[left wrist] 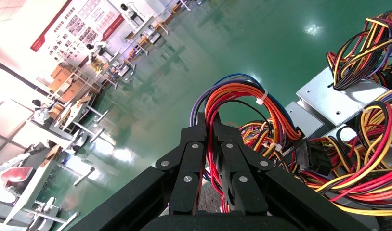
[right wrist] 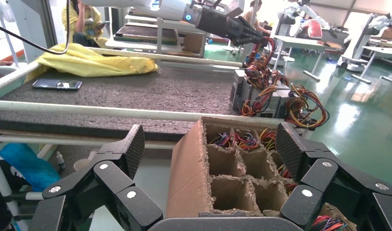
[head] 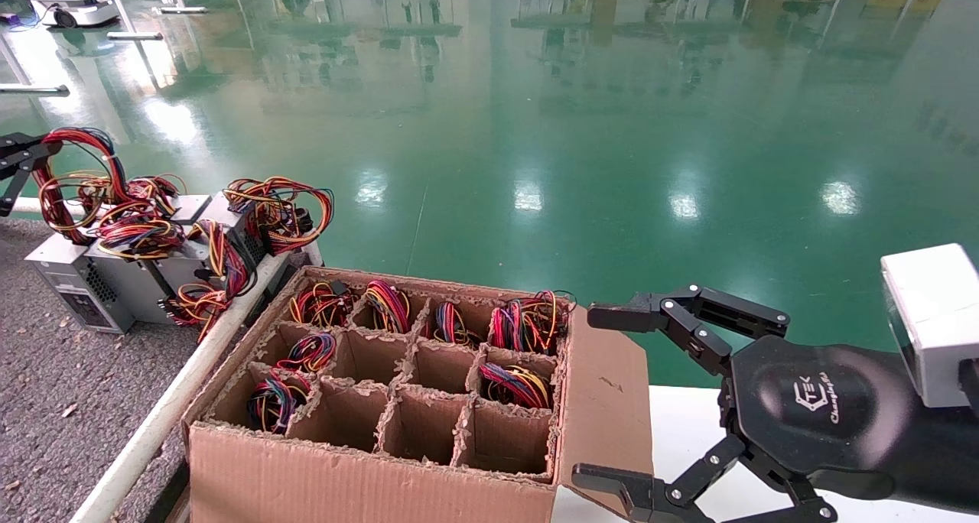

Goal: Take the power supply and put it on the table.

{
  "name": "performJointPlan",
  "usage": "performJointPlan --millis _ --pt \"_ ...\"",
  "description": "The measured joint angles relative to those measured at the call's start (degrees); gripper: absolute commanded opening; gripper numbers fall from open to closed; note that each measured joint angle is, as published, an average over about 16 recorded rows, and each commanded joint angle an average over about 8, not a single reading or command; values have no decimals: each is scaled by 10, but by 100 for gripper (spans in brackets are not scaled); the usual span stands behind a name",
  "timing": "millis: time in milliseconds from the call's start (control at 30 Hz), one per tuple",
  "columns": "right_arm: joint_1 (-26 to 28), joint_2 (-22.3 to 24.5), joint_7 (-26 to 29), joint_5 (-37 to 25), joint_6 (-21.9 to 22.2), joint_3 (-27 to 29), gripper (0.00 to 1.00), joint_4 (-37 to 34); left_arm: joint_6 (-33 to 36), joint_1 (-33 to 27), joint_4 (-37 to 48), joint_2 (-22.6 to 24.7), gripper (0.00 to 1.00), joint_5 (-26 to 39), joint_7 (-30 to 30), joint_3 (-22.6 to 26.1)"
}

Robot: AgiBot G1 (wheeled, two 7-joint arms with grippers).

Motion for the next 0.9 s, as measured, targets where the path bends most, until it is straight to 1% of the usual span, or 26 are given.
performJointPlan --millis 600,900 --pt "0 0 0 0 0 0 100 0 0 0 -1 0 100 1 0 1" --pt "0 0 0 0 0 0 100 0 5 -9 -5 -5 100 30 -3 21"
